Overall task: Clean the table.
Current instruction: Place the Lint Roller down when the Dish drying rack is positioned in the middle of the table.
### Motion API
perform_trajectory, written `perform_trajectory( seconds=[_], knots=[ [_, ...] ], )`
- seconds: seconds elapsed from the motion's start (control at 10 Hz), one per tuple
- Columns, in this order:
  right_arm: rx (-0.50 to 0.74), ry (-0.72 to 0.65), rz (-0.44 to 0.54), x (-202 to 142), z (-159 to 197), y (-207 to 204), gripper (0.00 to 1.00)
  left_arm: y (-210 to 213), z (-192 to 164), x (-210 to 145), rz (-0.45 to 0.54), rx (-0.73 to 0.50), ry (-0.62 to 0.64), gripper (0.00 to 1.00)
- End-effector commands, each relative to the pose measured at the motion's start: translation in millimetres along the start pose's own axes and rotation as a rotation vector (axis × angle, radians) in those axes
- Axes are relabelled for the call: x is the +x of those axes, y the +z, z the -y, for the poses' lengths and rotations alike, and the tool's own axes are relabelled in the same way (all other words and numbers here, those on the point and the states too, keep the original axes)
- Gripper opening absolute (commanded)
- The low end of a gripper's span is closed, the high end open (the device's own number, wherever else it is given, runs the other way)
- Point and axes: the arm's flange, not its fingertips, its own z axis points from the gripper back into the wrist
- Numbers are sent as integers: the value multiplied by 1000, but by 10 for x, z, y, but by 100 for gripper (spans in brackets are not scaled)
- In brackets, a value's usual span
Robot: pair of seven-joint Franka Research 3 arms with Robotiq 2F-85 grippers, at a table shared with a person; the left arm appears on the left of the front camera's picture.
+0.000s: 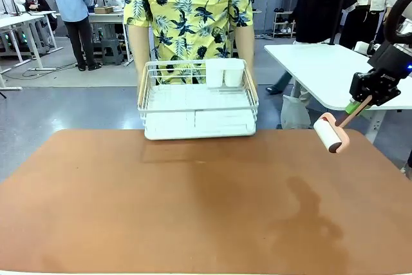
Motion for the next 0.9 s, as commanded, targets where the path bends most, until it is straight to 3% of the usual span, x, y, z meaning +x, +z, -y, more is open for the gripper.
perform_trajectory(
  seconds=[0.0, 0.8],
  knots=[
    [14, 6, 18, 21, -16, 6, 21, 13, -1, -40, 1, -6, -4, 100],
    [14, 6, 18, 21, -16, 6, 21, 13, -1, -40, 1, -6, -4, 100]
  ],
)
